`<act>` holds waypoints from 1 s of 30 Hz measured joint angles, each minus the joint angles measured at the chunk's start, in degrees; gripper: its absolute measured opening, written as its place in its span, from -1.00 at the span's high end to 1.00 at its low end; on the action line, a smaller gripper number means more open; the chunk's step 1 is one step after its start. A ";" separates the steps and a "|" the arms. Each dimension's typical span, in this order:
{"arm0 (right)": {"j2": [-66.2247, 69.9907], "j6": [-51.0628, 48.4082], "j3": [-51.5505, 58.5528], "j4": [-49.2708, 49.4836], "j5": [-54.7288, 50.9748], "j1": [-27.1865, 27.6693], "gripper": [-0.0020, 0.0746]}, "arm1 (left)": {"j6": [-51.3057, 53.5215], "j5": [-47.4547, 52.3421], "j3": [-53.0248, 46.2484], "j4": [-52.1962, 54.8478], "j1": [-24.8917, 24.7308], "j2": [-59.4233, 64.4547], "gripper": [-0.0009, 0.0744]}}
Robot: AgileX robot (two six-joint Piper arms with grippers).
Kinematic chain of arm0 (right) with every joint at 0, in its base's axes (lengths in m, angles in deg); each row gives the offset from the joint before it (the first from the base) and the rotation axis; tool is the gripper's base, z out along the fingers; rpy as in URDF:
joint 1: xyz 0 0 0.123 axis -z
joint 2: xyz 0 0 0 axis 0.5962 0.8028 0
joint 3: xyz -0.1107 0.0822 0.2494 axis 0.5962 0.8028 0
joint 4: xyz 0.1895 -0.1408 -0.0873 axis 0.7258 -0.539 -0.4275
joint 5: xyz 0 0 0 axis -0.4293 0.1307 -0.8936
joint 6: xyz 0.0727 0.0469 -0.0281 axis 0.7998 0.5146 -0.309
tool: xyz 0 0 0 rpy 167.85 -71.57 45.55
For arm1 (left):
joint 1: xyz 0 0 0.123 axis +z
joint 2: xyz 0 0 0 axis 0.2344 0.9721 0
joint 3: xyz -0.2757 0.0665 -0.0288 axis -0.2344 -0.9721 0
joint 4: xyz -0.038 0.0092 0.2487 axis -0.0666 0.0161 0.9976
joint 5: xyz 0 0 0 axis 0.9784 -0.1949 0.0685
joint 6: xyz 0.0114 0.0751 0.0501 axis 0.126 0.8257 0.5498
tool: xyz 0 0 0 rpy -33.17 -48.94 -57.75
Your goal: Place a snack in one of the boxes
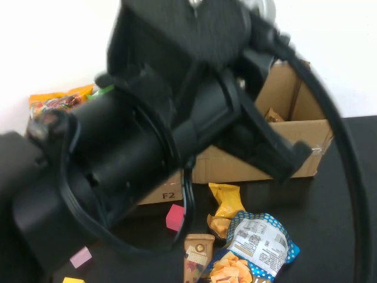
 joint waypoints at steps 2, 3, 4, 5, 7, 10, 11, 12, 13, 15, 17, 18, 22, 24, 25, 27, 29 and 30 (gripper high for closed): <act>-4.29 -0.08 2.86 0.00 0.00 0.00 0.95 | 0.00 0.00 -1.10 0.00 0.00 0.00 0.98; -6.17 -0.12 4.15 0.00 0.11 0.00 0.95 | 0.00 0.00 -1.60 0.00 0.00 0.00 0.98; -7.84 -0.12 5.05 0.00 0.36 0.00 0.95 | 0.00 0.00 -2.00 0.00 0.00 0.00 0.98; -9.22 -0.22 6.03 0.00 1.23 0.00 0.95 | 0.00 0.00 -2.24 0.00 0.00 0.00 0.98; -11.01 -0.21 7.16 0.02 2.80 0.00 0.95 | 0.00 0.00 -2.51 0.00 0.00 0.00 0.98; -11.73 -0.21 7.74 0.12 3.17 0.00 0.95 | 0.00 0.10 -2.51 0.00 0.00 0.00 0.98; -11.81 -0.21 7.74 0.24 3.17 0.00 0.95 | 0.00 0.10 -2.51 0.00 0.00 0.00 0.98; -11.81 -0.21 7.74 0.23 3.17 0.00 0.95 | 0.00 0.10 -2.51 0.00 0.00 0.00 0.98; -11.81 -0.21 7.74 0.23 2.94 0.00 0.95 | 0.00 0.10 -2.51 0.00 0.00 0.00 0.98; -11.81 -0.21 7.74 0.23 2.68 0.00 0.95 | 0.00 0.10 -2.51 0.00 0.00 0.00 0.98; -11.81 -0.21 7.74 0.23 2.60 0.00 0.95 | 0.00 0.10 -2.51 0.00 0.00 0.00 0.98; -11.81 -0.21 7.74 0.23 2.60 0.00 0.95 | 0.00 0.10 -2.51 0.00 0.00 0.00 0.98; -11.81 -0.21 7.74 0.30 2.60 0.00 0.95 | 0.00 0.10 -2.51 0.00 0.00 0.00 0.98; -11.81 -0.21 7.74 0.30 2.60 0.00 0.95 | 0.00 0.10 -2.51 0.00 0.00 0.00 0.98; -11.81 -0.21 7.74 0.30 2.60 0.00 0.95 | 0.00 0.10 -2.51 0.00 0.00 0.00 0.98; -11.81 -0.21 7.74 0.30 2.60 0.00 0.95 | 0.00 0.10 -2.51 0.00 0.00 0.00 0.98; -11.81 -0.21 7.74 0.30 2.60 0.00 0.95 | 1.03 -0.50 -2.51 0.00 0.00 0.00 0.98; -11.81 -0.21 7.74 0.35 2.60 0.00 0.95 | 2.28 -1.64 -2.54 0.00 0.00 -0.10 0.98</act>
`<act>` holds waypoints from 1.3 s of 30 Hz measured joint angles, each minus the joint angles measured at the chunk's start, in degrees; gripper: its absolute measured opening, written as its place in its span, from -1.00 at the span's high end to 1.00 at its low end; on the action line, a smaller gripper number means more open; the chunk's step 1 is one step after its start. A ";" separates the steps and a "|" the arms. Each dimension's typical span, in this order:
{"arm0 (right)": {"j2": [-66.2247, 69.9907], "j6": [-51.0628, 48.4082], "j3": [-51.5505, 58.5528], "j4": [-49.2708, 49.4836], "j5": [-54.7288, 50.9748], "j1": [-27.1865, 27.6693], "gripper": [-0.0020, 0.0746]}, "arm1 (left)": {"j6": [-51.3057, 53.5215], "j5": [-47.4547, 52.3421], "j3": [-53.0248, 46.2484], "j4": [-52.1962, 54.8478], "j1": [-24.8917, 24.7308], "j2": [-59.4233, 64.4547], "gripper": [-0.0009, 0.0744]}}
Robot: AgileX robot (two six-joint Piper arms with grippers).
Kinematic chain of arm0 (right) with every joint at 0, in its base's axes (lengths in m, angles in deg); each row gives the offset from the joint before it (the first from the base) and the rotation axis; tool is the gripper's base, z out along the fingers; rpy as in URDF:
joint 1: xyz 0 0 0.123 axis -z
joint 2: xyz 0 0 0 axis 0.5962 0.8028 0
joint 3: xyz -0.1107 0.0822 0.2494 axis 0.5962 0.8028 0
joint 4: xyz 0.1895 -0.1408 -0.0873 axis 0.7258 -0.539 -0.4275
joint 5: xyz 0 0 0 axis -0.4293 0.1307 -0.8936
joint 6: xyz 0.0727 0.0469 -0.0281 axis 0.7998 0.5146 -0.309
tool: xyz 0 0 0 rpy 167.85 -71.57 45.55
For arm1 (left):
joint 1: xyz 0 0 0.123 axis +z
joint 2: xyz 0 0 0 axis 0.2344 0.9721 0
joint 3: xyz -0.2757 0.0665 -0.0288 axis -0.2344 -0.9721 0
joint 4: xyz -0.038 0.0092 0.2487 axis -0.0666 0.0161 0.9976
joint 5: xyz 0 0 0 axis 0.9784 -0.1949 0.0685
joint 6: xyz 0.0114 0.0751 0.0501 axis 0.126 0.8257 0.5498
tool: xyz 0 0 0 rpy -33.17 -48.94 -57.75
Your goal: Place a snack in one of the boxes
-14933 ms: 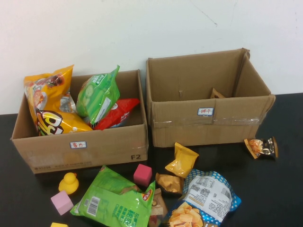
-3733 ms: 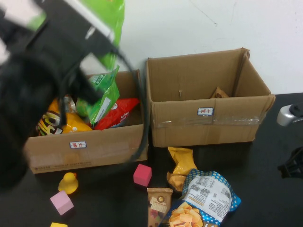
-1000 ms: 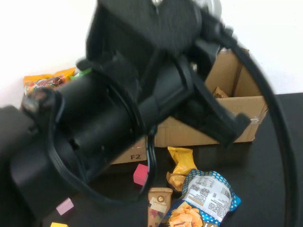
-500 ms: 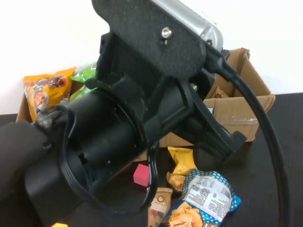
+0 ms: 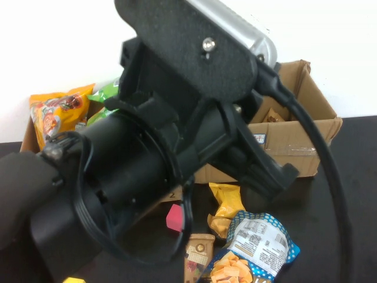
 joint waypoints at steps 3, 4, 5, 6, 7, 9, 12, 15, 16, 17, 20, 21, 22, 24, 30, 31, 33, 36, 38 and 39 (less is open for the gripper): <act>0.00 0.00 0.00 0.26 -0.05 0.00 0.95 | 2.88 -4.26 -0.86 0.00 1.11 -1.61 0.98; 0.00 0.00 0.09 0.25 -0.14 0.00 0.95 | 3.29 -4.82 -1.35 0.00 2.23 -2.68 0.98; 0.00 0.00 0.09 0.25 -0.27 0.00 0.95 | 3.54 -5.41 -1.89 0.00 3.82 -3.84 0.98; 0.00 0.00 0.09 0.38 -0.27 0.00 0.95 | 3.53 -5.67 -2.50 0.00 5.90 -4.84 0.98; 0.00 0.00 0.09 0.38 -0.27 0.00 0.95 | 3.39 -5.67 -3.07 0.00 7.82 -5.69 0.98; 0.00 0.00 0.09 0.38 -0.41 0.00 0.95 | 2.30 -4.30 -5.06 0.00 13.52 -7.62 0.98; 0.00 0.00 0.09 0.38 -0.40 0.00 0.95 | 0.59 1.69 -9.17 0.00 22.04 -9.84 0.98; 0.00 0.00 0.09 0.38 -0.40 0.00 0.95 | -1.27 10.40 -14.38 0.11 32.23 -13.77 0.98; 0.00 0.00 0.09 0.38 -0.40 0.00 0.95 | -2.24 13.35 -16.45 0.35 35.45 -15.63 0.98; 0.00 0.00 0.09 0.38 -0.40 0.00 0.95 | -3.33 15.95 -18.62 0.61 38.47 -17.85 0.98; 0.00 0.00 0.09 0.38 -0.40 0.00 0.95 | -7.09 20.94 -24.72 1.00 46.04 -25.72 0.98; 0.00 0.00 0.09 0.38 -0.40 0.00 0.95 | -8.21 21.51 -26.48 1.15 48.00 -28.31 0.98; 0.00 0.00 0.09 0.38 -0.40 0.00 0.95 | -9.00 21.91 -28.67 1.26 50.34 -31.73 0.98; 0.00 0.00 0.09 0.38 -0.40 0.00 0.95 | -10.71 22.28 -32.86 1.26 54.60 -38.78 0.98; 0.00 0.00 0.09 0.38 -0.40 0.00 0.95 | -12.67 23.32 -43.72 1.49 64.00 -54.21 0.98; 0.00 0.00 0.09 0.48 -0.40 0.00 0.95 | -12.96 23.58 -45.36 1.49 65.13 -56.03 0.98; 0.00 0.00 0.09 0.45 -0.40 0.00 0.95 | -14.00 23.82 -48.23 1.57 66.62 -58.98 0.98; 0.00 0.00 0.09 0.45 -0.40 0.00 0.95 | -15.87 24.14 -51.30 1.71 67.23 -61.57 0.98; 0.00 0.00 0.09 0.45 -0.40 0.00 0.95 | -18.86 24.25 -53.13 1.71 67.34 -62.08 0.98; 0.00 0.00 0.09 0.45 -0.40 0.00 0.95 | -22.26 24.30 -53.78 2.79 67.34 -62.08 0.98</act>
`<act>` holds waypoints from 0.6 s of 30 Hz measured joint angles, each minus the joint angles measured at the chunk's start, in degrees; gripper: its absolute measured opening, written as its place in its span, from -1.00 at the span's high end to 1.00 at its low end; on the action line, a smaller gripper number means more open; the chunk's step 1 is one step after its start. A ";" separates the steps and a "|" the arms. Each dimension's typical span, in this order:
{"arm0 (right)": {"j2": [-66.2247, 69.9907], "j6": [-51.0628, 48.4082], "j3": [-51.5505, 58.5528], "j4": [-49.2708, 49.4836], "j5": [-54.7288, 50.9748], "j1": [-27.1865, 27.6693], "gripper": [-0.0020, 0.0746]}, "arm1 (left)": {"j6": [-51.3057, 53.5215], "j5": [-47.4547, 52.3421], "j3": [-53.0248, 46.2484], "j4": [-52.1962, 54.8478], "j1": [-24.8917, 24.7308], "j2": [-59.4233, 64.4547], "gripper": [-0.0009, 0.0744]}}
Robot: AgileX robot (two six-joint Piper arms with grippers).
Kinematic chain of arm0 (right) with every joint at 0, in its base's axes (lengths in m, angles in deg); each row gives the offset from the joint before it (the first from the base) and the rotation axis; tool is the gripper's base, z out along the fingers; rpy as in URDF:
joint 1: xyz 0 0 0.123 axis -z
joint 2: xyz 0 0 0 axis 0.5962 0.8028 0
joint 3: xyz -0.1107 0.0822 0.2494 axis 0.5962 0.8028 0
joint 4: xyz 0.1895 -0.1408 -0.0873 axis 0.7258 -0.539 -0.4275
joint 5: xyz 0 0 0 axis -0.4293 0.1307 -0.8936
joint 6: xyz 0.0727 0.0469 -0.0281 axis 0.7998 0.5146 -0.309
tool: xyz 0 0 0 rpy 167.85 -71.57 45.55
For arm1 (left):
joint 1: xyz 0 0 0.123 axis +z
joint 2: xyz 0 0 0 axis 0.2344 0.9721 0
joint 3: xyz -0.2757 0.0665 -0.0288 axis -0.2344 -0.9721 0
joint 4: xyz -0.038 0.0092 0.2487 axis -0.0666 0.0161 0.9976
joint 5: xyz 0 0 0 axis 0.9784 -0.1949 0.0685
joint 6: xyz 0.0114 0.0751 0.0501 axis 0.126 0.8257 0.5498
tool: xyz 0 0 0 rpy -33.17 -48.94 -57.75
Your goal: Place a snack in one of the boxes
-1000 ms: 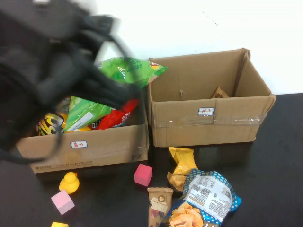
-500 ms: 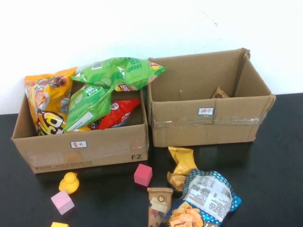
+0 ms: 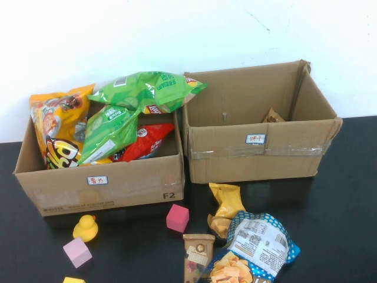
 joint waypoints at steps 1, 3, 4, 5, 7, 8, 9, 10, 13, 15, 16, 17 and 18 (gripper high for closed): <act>0.00 0.00 0.00 0.00 0.00 0.00 0.95 | -5.37 0.39 -0.65 3.91 0.12 -0.08 0.98; 0.00 0.00 0.00 0.00 0.00 0.00 0.95 | -20.03 2.14 -1.14 17.70 1.08 -0.23 0.98; 0.00 0.00 0.00 0.00 0.00 0.00 0.95 | -30.45 3.80 -1.28 27.72 1.91 -0.23 0.98; 0.00 0.00 0.00 0.00 0.00 0.00 0.95 | -41.83 5.89 -1.27 38.52 2.91 -0.38 0.98; 0.00 0.00 0.00 0.00 0.00 0.00 0.95 | -61.83 10.71 -1.39 57.65 4.83 -1.21 0.98; 0.00 0.00 0.00 0.00 0.00 0.00 0.95 | -71.68 13.41 -1.64 67.03 5.58 -1.66 0.98; 0.00 0.00 0.00 0.00 0.00 0.00 0.95 | -78.51 15.58 -2.02 74.96 6.03 -1.98 0.98; 0.00 0.00 0.00 0.00 0.00 0.00 0.95 | -85.49 17.05 -2.80 81.18 6.34 -2.70 0.98; 0.00 0.00 0.00 0.00 0.00 0.00 0.95 | -95.59 18.29 -6.55 90.32 6.56 -4.58 0.98; 0.00 0.00 0.00 0.00 0.00 0.00 0.95 | -97.41 18.01 -9.49 92.43 6.56 -4.87 0.98; 0.00 0.00 0.00 0.00 0.00 0.00 0.95 | -97.99 18.01 -10.13 93.14 6.44 -4.87 0.98; 0.00 0.00 0.00 0.00 -0.12 0.00 0.95 | -98.38 18.73 -10.42 93.77 6.43 -4.87 0.98; 0.00 0.00 0.00 0.06 -0.12 0.00 0.95 | -98.48 19.15 -10.51 94.50 6.43 -4.87 0.98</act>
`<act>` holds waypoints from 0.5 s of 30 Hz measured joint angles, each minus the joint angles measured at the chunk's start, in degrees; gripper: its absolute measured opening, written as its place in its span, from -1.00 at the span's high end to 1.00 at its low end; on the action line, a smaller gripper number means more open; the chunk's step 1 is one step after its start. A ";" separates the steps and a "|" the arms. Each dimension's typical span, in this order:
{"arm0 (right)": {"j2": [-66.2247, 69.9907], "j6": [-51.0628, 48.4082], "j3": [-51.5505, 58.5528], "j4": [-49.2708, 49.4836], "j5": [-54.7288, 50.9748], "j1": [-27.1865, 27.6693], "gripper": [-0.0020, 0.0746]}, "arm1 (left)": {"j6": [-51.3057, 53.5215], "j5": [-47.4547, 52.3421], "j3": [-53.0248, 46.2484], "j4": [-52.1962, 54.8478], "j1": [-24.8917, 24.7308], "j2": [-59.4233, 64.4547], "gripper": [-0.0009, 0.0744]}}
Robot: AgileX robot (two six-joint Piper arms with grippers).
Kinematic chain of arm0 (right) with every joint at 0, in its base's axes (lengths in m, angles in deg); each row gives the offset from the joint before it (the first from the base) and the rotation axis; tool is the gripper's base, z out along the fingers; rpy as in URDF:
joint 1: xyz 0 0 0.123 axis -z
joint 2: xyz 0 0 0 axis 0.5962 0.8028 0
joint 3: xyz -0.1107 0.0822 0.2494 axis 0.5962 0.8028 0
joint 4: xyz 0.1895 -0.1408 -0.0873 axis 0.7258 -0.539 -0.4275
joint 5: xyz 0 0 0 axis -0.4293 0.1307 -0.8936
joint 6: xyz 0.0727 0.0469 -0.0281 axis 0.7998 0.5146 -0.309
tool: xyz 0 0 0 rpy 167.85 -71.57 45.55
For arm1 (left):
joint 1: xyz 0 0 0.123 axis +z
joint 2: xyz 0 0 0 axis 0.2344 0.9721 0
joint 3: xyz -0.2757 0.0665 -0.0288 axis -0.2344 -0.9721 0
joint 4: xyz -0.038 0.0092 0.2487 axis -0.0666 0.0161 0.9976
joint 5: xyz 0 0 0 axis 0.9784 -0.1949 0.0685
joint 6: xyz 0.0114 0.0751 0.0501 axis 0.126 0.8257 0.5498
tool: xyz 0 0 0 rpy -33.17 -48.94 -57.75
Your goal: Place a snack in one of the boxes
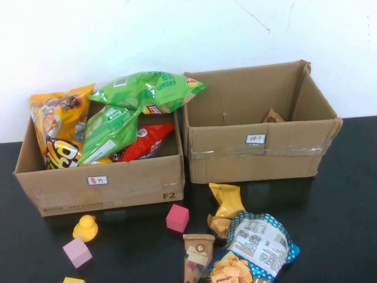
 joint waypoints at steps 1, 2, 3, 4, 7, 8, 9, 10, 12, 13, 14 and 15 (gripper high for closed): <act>0.00 0.00 0.00 0.00 0.00 0.00 0.95 | -0.13 0.12 0.00 0.72 -0.07 0.00 0.98; 0.00 0.00 0.00 0.00 0.00 0.00 0.95 | -0.24 0.12 0.00 1.62 -0.20 0.00 0.98; 0.00 0.00 0.00 0.00 0.00 0.00 0.95 | -0.32 0.12 0.00 2.44 -0.23 0.00 0.98; 0.00 0.00 0.00 0.00 -0.14 0.00 0.95 | -0.36 0.02 0.00 3.37 -0.80 0.00 0.98; 0.00 0.00 0.00 0.09 -0.14 0.00 0.95 | -0.56 -0.21 0.00 4.64 -3.41 0.00 0.98; 0.00 0.00 0.00 0.09 -0.14 0.00 0.95 | -0.56 -0.21 0.00 4.76 -4.39 0.00 0.98; 0.00 0.00 0.00 0.09 -0.14 0.00 0.95 | -0.67 0.15 0.00 4.79 -5.08 0.00 0.98; 0.00 0.00 0.00 0.09 -0.14 0.00 0.95 | -0.67 0.54 0.00 4.79 -5.83 0.00 0.98; 0.00 0.00 0.00 0.24 -0.22 0.00 0.95 | -1.01 1.16 0.00 4.79 -6.72 0.00 0.98; 0.00 0.00 0.00 0.38 -0.22 0.00 0.95 | -1.06 1.25 0.00 4.79 -7.05 0.00 0.98; 0.00 0.00 0.00 0.64 -0.22 0.00 0.95 | -1.06 1.38 0.00 4.79 -7.47 0.00 0.98; 0.00 0.00 0.00 0.81 -0.22 0.00 0.95 | -1.16 1.38 0.11 4.32 -7.91 0.00 0.98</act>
